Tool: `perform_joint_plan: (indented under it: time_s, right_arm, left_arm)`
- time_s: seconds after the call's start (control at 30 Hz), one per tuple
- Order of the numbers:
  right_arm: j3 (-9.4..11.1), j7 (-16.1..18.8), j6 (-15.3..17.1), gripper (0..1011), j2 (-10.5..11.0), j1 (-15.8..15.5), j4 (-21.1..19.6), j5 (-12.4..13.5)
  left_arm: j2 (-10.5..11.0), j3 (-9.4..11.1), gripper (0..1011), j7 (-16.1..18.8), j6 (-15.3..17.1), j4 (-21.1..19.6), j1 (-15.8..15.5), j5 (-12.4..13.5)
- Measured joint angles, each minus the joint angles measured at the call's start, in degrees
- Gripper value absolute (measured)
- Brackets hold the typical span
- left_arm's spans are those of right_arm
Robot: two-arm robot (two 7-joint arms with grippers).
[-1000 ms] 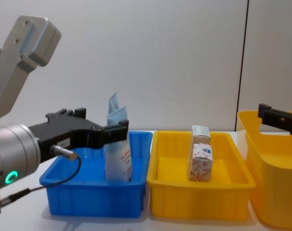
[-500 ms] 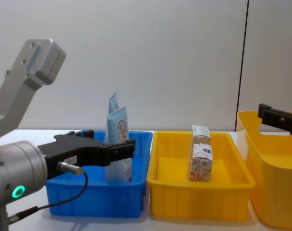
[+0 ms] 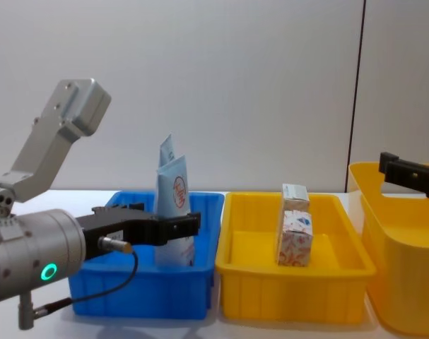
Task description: Bimanual collaborative sorting of washing and personal care products
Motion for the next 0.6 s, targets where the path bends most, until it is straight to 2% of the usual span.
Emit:
perform_joint_plan:
  time_s: [0.6]
  right_arm:
    - [0.0,0.0,0.0,1003,0.0,0.0,0.0,0.0]
  left_arm:
    - [-3.8,0.1,1001,-3.8,-0.9,11.7,-7.6,-0.2]
